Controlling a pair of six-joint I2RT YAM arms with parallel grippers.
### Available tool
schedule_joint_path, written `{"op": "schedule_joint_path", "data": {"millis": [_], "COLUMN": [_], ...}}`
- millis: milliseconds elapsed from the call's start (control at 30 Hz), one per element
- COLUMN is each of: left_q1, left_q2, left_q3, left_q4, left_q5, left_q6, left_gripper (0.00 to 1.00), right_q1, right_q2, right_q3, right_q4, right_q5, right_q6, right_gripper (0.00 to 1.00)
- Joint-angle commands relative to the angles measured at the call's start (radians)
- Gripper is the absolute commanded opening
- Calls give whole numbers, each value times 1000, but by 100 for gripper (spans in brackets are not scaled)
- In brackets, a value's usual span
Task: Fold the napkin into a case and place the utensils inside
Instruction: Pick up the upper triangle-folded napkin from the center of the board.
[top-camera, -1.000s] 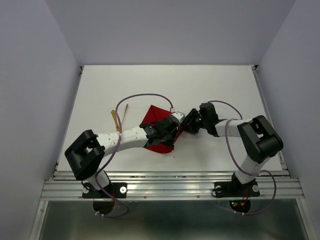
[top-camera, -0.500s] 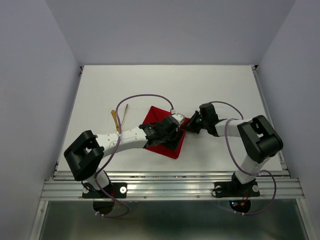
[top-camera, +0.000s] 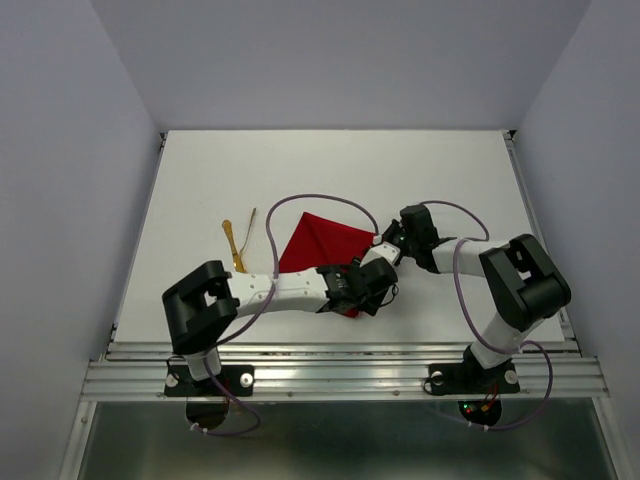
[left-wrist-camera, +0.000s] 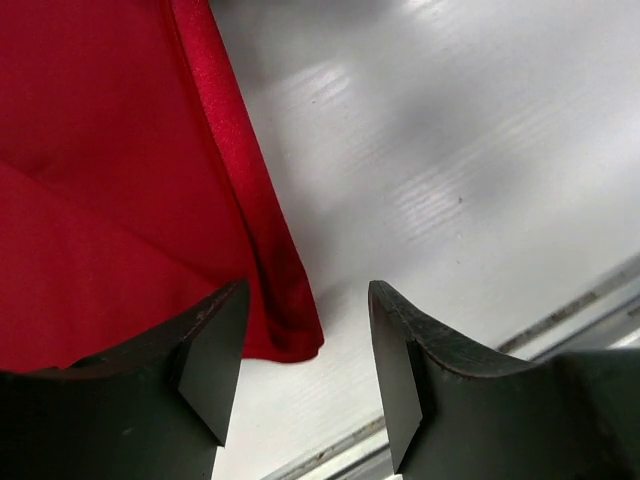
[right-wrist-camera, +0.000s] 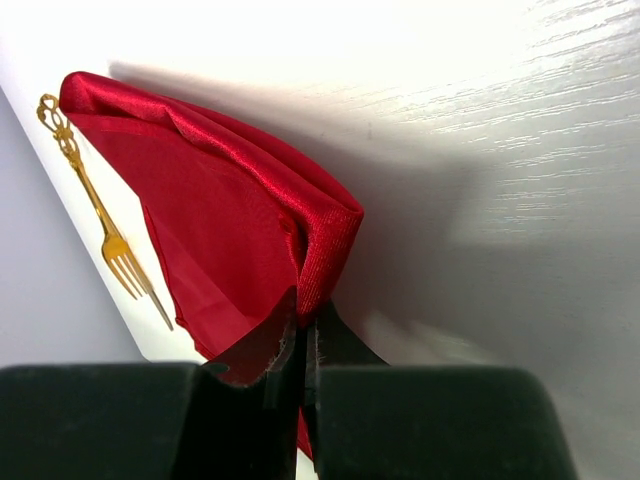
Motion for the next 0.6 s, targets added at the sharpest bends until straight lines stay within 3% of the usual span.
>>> {"op": "schedule_joint_path", "data": {"millis": [0,567], "left_q1": [-34,-45], "left_q2": [93,177], "left_q3": [90,89], "left_q4": [-61,-61], "left_q5": [-166,-251], "left_q6": [-67,-90], "left_gripper": [61,43], "right_q1": [-3,-3], "right_q2": [-42,-71], "right_q3": [2,8], "right_q4": [-5,-48], "right_q5": [21,40], "right_q6": [-7,-2], "right_gripper": [1,1]}}
